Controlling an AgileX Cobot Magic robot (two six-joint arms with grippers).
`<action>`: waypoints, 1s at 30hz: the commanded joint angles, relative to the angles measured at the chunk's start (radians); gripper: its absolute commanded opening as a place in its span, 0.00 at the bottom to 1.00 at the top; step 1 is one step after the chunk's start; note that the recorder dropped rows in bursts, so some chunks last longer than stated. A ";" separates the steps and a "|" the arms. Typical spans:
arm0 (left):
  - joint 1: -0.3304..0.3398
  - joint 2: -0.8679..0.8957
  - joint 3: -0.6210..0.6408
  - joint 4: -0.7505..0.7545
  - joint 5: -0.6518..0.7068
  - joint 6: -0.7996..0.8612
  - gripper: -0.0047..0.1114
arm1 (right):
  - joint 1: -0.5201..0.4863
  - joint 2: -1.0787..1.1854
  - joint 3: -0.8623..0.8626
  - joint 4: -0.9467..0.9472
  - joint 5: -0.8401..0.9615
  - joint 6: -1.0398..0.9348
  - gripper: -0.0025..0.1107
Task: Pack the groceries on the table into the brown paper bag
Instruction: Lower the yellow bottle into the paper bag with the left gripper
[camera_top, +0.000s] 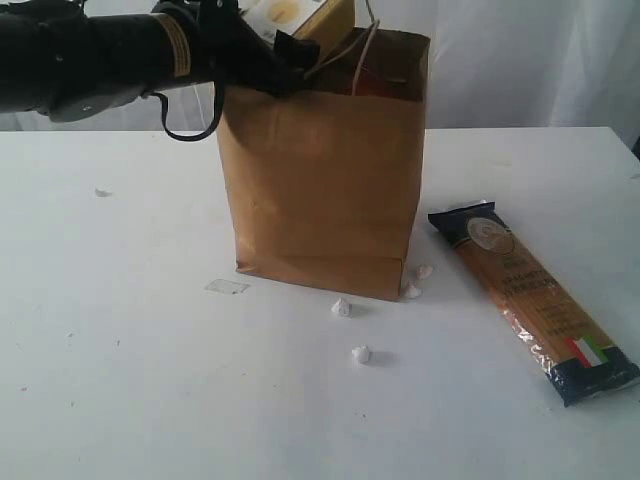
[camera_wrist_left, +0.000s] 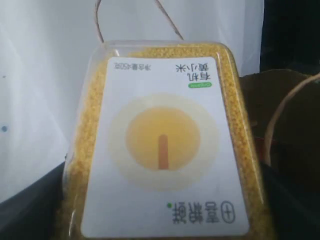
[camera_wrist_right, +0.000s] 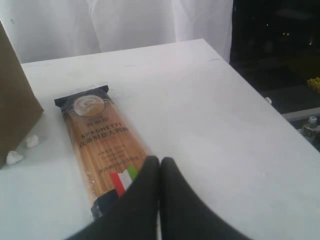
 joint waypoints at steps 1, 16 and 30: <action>-0.002 -0.024 -0.014 0.010 -0.043 -0.020 0.70 | -0.002 -0.003 0.000 -0.001 -0.007 0.004 0.02; -0.002 -0.024 -0.014 0.010 -0.089 -0.062 0.70 | -0.002 -0.003 0.000 -0.001 -0.007 0.004 0.02; -0.002 -0.024 -0.014 0.069 -0.139 -0.082 0.70 | -0.002 -0.003 0.000 -0.001 -0.007 0.004 0.02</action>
